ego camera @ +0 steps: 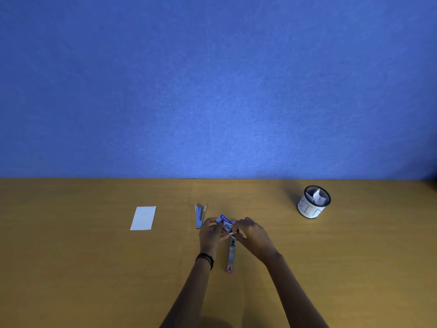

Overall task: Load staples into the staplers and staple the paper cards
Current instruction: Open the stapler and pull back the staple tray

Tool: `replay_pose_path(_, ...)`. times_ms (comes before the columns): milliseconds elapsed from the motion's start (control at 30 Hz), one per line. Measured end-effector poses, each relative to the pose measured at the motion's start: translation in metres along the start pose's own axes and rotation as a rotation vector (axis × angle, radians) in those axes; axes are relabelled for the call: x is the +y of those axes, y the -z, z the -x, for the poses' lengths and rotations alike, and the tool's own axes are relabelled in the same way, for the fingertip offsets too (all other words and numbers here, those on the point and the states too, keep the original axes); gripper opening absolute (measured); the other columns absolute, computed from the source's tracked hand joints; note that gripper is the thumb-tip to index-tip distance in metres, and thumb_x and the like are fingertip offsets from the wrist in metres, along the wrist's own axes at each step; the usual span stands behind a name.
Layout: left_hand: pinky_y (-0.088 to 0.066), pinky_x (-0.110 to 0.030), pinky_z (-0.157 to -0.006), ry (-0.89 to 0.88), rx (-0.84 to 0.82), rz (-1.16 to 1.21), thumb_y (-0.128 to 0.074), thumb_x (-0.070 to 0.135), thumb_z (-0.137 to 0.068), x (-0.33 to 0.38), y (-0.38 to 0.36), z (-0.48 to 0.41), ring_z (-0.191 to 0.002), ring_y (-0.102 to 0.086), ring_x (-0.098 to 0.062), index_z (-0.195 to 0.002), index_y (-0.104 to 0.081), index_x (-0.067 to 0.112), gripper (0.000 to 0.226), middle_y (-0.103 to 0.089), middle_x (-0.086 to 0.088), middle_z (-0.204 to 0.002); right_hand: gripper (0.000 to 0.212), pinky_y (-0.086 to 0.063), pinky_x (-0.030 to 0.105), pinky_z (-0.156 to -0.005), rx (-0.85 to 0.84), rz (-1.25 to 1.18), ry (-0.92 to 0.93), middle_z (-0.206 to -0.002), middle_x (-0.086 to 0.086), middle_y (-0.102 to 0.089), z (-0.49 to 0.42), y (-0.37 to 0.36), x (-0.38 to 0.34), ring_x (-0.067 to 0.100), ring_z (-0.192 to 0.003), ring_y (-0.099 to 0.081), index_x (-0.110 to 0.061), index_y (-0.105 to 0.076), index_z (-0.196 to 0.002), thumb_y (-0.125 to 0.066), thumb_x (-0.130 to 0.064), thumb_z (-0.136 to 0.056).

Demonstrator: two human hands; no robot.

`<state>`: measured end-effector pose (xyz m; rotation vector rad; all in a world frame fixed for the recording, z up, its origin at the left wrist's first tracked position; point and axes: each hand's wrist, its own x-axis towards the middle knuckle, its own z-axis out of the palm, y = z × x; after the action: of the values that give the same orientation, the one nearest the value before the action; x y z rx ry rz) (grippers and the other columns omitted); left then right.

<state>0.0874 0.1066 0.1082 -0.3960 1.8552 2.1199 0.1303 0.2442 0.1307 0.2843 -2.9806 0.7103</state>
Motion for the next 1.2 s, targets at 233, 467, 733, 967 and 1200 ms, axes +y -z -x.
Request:
replay_pose_path(233, -0.057, -0.020, -0.054, 0.007, -0.009, -0.008, -0.058, 0.003, -0.091, -0.0002, -0.0006, 0.0002, -0.067, -0.064, -0.020, -0.105, -0.054, 0.001, 0.015, -0.064, -0.016, -0.076, 0.005, -0.036, 0.019, -0.064, -0.067, -0.176, -0.073, -0.092, 0.000, -0.060, -0.0030, 0.0040, -0.0016, 0.002, -0.074, -0.044, -0.012, -0.061, -0.087, -0.060, -0.008, -0.084)
replay_pose_path(467, -0.059, -0.024, -0.059, 0.014, -0.001, -0.009, -0.057, 0.003, -0.091, 0.0001, 0.0003, -0.0007, -0.076, -0.065, -0.025, -0.109, -0.054, 0.000, 0.019, -0.064, -0.024, -0.092, 0.011, -0.044, 0.025, -0.066, -0.082, -0.182, -0.115, -0.090, -0.001, -0.062, -0.0050, 0.0017, -0.0032, 0.004, -0.073, -0.050, -0.015, -0.062, -0.084, -0.056, -0.006, -0.086)
replay_pose_path(733, -0.057, -0.020, -0.054, 0.016, -0.005, 0.016, -0.057, 0.002, -0.091, 0.0013, 0.0003, 0.0018, -0.069, -0.064, -0.021, -0.104, -0.054, 0.002, 0.014, -0.064, -0.015, -0.079, 0.010, -0.045, 0.030, -0.065, -0.048, -0.148, -0.149, -0.091, 0.002, -0.062, -0.0060, -0.0043, -0.0052, 0.017, -0.078, -0.057, -0.013, -0.058, -0.088, -0.055, -0.004, -0.084)
replay_pose_path(967, -0.057, -0.020, -0.054, 0.013, -0.009, 0.018, -0.057, 0.003, -0.091, 0.0030, 0.0004, 0.0013, -0.067, -0.064, -0.018, -0.100, -0.055, 0.004, 0.010, -0.063, -0.012, -0.076, 0.011, -0.041, 0.026, -0.066, 0.042, -0.112, -0.098, -0.095, 0.001, -0.062, -0.0056, -0.0040, -0.0053, 0.015, -0.082, -0.057, -0.014, -0.058, -0.096, -0.051, -0.009, -0.089)
replay_pose_path(1200, -0.056, -0.019, -0.052, 0.024, -0.012, 0.029, -0.056, 0.002, -0.091, 0.0023, 0.0003, -0.0005, -0.070, -0.064, -0.022, -0.104, -0.054, 0.002, 0.013, -0.062, -0.016, -0.076, 0.019, -0.049, 0.035, -0.070, 0.037, -0.155, -0.102, -0.101, 0.002, -0.058, -0.0066, -0.0051, -0.0057, 0.019, -0.082, -0.061, -0.017, -0.065, -0.104, -0.050, -0.010, -0.093)
